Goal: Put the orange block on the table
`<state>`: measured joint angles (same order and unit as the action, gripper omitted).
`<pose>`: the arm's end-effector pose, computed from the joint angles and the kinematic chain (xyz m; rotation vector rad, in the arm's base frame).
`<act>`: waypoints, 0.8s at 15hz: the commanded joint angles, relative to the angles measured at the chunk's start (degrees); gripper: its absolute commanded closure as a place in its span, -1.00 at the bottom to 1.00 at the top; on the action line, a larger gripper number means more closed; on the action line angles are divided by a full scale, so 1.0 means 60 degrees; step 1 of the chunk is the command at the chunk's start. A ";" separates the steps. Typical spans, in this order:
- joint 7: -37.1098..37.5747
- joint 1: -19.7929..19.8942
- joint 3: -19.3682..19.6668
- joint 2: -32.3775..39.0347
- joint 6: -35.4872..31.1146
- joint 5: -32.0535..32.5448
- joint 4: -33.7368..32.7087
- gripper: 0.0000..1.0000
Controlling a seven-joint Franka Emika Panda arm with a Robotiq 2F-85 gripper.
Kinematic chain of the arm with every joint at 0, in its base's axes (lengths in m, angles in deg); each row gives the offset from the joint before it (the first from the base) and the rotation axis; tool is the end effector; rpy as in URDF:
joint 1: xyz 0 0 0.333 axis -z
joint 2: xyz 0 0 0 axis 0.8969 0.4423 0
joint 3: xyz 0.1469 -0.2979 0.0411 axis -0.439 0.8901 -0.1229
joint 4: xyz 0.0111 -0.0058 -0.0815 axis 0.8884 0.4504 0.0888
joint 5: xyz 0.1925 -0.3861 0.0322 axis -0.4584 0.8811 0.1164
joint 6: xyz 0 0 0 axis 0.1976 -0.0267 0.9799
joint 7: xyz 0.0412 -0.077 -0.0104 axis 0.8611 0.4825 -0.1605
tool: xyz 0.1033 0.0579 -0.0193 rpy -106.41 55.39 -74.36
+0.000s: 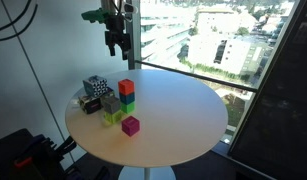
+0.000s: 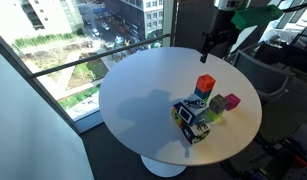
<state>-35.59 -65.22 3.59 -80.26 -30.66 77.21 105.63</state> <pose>0.5844 0.0288 0.3845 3.0994 -0.2744 -0.0513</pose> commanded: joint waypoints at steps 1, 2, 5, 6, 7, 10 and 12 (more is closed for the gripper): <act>0.0054 0.0053 0.0108 0.0155 0.0058 0.0050 -0.0161 -1.00; 0.0062 0.0071 0.0144 0.0201 0.0062 0.0065 -0.0182 -1.00; 0.0156 0.0137 0.0289 0.0399 0.0019 0.0187 -0.0226 -1.00; 0.0132 0.0162 0.0337 0.0460 -0.0014 0.0203 -0.0217 -1.00; 0.0098 0.0183 0.0379 0.0519 -0.0050 0.0212 -0.0192 -1.00; -0.0092 0.0225 0.0447 0.0636 -0.0328 0.0158 -0.0029 -1.00; -0.0207 0.0239 0.0460 0.0696 -0.0642 0.0111 0.0106 -1.00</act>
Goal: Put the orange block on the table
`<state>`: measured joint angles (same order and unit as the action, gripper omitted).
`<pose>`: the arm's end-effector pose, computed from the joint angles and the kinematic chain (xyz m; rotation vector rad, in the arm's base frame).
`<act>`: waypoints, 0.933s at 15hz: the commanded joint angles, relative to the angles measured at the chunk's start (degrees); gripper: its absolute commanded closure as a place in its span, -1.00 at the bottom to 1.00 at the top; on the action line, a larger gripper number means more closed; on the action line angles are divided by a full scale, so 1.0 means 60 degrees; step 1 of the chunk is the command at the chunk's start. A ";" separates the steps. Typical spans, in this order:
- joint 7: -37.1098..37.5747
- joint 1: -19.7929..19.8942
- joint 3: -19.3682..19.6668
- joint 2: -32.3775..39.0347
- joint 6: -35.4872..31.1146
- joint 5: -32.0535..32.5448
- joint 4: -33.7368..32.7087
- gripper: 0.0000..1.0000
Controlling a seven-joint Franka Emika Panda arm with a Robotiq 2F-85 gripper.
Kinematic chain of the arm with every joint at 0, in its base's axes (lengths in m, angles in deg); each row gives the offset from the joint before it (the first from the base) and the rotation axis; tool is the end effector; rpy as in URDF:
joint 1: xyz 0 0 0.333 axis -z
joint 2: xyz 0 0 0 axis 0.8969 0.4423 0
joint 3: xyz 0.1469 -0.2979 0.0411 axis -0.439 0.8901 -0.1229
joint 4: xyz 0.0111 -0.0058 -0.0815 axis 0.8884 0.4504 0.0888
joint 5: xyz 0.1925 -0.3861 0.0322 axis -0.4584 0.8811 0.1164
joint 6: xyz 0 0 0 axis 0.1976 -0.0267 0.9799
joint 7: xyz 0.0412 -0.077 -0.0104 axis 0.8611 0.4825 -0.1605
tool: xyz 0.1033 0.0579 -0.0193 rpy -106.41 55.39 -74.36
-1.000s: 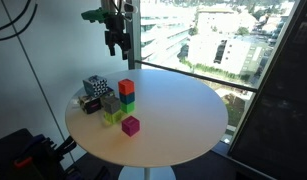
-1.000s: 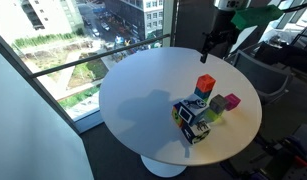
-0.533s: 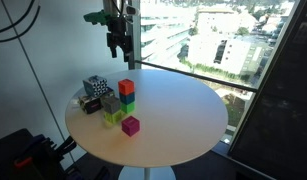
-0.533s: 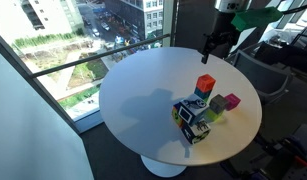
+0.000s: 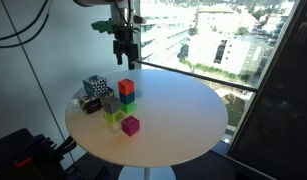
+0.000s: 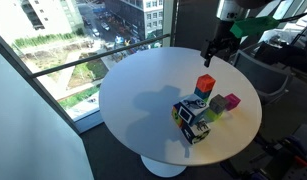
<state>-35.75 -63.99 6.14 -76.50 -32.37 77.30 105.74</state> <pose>0.5904 -0.0096 0.3475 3.0812 -0.3678 -0.1103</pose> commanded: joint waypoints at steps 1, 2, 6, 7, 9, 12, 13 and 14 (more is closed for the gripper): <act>-0.0253 0.0032 0.0031 0.0100 -0.0499 0.0048 0.0153 -1.00; -0.0310 0.0025 0.0021 0.0144 -0.0641 0.0028 0.0218 -1.00; -0.0332 -0.0022 0.0014 0.0261 -0.1141 0.0093 0.0508 -1.00; -0.0352 -0.0026 0.0012 0.0270 -0.1247 0.0085 0.0608 -1.00; -0.0355 -0.0043 0.0014 0.0319 -0.1420 0.0110 0.0761 -1.00; -0.0277 -0.0075 0.0036 0.0388 -0.1759 0.0207 0.0975 -1.00; -0.0268 -0.0078 0.0039 0.0407 -0.1860 0.0213 0.1029 -1.00; -0.0255 -0.0081 0.0038 0.0443 -0.1987 0.0198 0.1074 -1.00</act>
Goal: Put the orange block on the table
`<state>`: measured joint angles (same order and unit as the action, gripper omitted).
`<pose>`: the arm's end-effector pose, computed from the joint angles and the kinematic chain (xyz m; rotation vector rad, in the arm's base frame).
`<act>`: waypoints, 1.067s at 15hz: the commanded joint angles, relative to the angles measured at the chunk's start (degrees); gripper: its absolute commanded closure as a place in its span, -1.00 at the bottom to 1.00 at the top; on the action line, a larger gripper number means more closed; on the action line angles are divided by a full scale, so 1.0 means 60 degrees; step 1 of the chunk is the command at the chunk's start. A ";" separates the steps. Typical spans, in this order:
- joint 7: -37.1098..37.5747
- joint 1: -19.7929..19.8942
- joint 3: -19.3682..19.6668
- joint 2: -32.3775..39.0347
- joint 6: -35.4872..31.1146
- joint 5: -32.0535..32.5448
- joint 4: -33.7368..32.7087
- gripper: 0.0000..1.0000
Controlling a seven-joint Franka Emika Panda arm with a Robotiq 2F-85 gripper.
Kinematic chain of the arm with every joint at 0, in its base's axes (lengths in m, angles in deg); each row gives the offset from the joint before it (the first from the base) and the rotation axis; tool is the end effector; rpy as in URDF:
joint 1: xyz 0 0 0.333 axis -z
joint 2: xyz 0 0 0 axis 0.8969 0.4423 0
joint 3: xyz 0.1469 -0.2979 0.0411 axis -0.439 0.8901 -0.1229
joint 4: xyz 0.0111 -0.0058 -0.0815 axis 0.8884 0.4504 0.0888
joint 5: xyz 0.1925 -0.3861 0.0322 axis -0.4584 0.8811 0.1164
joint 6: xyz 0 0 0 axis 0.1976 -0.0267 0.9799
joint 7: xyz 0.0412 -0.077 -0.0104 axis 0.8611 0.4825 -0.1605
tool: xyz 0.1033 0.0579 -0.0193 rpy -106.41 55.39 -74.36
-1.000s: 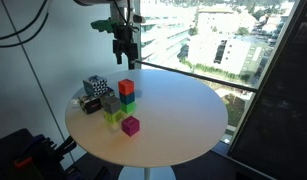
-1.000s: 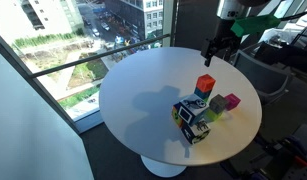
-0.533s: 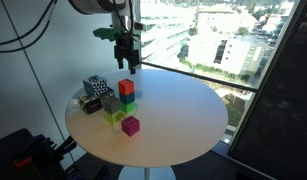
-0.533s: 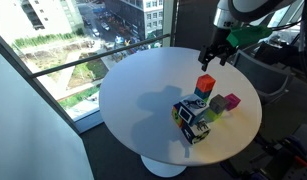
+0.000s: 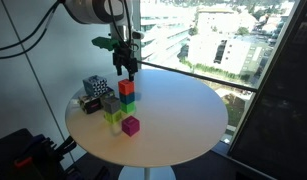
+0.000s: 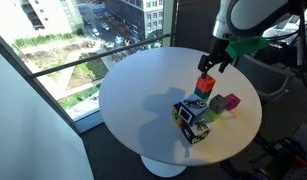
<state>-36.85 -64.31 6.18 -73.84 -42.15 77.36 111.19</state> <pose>0.5792 -0.0060 0.2904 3.0924 -0.3241 -0.0661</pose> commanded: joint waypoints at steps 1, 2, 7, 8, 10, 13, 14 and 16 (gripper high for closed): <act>-0.0064 -0.0031 0.0030 0.0027 -0.0442 0.0176 0.0193 -1.00; -0.0025 -0.0043 0.0026 0.0068 -0.0608 0.0172 0.0231 -1.00; -0.0007 -0.0114 0.0013 0.0271 -0.1100 0.0141 0.0304 -1.00; -0.0015 -0.0131 0.0010 0.0313 -0.1169 0.0135 0.0310 -1.00; 0.0005 -0.0172 0.0019 0.0385 -0.1306 0.0152 0.0322 -1.00; 0.0018 -0.0212 0.0042 0.0520 -0.1460 0.0180 0.0323 -1.00; 0.0009 -0.0215 0.0047 0.0557 -0.1468 0.0174 0.0307 -1.00; 0.0025 -0.0224 0.0059 0.0619 -0.1509 0.0181 0.0298 -1.00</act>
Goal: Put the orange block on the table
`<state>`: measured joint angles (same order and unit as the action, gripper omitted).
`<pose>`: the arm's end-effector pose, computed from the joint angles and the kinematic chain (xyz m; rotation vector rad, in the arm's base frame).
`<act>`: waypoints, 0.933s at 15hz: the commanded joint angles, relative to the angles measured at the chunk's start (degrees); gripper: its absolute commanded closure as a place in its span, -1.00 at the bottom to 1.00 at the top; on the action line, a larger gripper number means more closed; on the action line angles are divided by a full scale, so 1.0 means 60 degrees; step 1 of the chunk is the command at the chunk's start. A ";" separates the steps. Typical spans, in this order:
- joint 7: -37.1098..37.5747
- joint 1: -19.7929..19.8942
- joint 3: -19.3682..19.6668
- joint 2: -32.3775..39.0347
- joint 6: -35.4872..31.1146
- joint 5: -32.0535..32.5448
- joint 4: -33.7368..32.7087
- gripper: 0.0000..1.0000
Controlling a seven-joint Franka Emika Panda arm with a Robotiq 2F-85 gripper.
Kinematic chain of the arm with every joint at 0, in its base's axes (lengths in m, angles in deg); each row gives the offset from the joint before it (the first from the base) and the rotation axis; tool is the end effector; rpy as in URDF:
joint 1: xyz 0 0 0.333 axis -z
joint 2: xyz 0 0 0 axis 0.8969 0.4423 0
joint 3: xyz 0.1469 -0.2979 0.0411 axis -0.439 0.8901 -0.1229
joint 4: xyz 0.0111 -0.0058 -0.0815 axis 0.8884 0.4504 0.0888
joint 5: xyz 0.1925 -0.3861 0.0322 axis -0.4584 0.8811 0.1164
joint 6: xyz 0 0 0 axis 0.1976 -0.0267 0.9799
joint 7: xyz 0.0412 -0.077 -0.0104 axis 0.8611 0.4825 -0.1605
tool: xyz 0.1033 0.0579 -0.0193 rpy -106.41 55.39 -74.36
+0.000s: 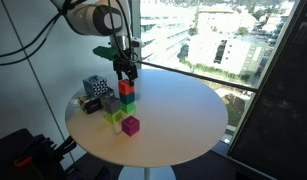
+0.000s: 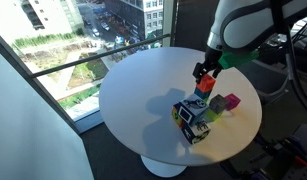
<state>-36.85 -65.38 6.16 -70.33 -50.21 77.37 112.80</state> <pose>0.5821 0.0057 0.2546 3.1035 -0.2907 0.0134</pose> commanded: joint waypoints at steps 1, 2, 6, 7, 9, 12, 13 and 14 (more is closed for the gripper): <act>0.0053 -0.0055 0.0073 0.0063 -0.0181 0.0209 0.0022 -0.79; 0.0056 -0.0059 0.0076 0.0088 -0.0200 0.0215 0.0018 -0.48; 0.0137 -0.0072 0.0094 0.0083 -0.0061 0.0206 -0.0046 0.20; 0.0188 -0.0077 0.0115 0.0034 0.0039 0.0235 -0.0067 0.33; 0.0245 -0.0070 0.0151 -0.0040 0.0163 0.0263 -0.0103 0.38; 0.0300 -0.0035 0.0252 -0.0191 0.0410 0.0353 -0.0193 0.43; 0.0302 -0.0014 0.0295 -0.0244 0.0503 0.0390 -0.0234 0.43; 0.0328 0.0005 0.0349 -0.0292 0.0598 0.0458 -0.0280 0.43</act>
<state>-36.35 -65.36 7.24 -70.17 -49.64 78.07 112.00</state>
